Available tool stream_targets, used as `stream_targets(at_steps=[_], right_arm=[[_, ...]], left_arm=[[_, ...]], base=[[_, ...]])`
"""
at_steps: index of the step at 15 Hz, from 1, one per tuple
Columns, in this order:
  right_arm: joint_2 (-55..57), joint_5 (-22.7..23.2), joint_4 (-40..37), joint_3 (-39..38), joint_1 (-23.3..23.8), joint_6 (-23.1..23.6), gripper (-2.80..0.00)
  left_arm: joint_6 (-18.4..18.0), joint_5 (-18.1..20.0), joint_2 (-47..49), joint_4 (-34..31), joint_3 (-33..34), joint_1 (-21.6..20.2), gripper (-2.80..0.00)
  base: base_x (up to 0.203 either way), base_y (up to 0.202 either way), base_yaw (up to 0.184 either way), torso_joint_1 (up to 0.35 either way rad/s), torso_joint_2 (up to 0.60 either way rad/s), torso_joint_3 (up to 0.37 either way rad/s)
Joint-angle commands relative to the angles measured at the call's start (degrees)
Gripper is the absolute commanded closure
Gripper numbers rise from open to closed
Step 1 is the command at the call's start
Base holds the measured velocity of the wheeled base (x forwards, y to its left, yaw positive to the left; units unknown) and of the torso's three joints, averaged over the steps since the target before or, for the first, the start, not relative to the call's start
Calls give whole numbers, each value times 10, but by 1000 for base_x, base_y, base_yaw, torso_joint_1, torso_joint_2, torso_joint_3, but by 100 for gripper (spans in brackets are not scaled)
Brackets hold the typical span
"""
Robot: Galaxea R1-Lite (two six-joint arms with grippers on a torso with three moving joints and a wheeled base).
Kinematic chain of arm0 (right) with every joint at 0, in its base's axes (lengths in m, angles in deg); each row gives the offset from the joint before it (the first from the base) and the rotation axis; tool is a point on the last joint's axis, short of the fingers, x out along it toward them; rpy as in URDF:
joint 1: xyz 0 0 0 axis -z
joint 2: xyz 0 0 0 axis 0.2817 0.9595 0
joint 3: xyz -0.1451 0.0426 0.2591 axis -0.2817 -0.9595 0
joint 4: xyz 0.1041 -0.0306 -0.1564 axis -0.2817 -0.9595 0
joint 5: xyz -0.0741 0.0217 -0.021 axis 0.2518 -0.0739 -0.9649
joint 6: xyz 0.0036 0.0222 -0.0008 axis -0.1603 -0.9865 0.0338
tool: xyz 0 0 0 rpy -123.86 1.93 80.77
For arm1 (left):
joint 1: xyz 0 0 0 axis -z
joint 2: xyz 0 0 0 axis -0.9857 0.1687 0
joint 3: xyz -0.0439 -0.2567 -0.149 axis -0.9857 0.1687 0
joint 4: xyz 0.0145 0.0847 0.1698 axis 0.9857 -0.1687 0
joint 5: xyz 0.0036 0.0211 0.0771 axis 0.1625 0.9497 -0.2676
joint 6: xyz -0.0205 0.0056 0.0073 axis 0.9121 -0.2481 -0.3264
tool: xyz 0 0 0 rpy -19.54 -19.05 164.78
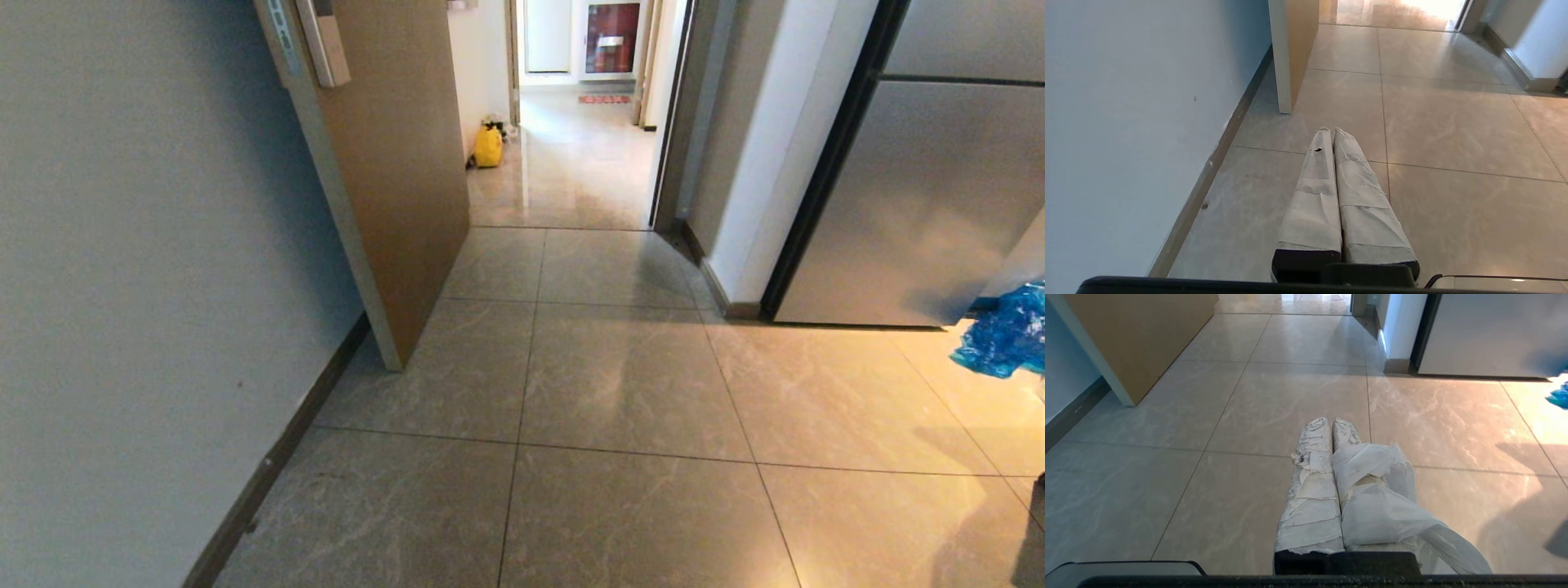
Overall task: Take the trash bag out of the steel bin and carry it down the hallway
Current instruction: Put the trash bag at the door
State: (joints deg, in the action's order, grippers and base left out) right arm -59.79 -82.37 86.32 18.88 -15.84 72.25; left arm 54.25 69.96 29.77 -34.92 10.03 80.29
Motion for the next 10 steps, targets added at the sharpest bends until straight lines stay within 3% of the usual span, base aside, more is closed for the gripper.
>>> stream_targets(at_steps=[1,10], right_arm=[[0,0,0,-1,0,0,0],[0,0,0,-1,0,0,0]], left_arm=[[0,0,0,0,0,0,0],[-1,0,0,0,0,0,0]], base=[[188,0,-1,5,0,8],[190,0,0,2,3,2]])
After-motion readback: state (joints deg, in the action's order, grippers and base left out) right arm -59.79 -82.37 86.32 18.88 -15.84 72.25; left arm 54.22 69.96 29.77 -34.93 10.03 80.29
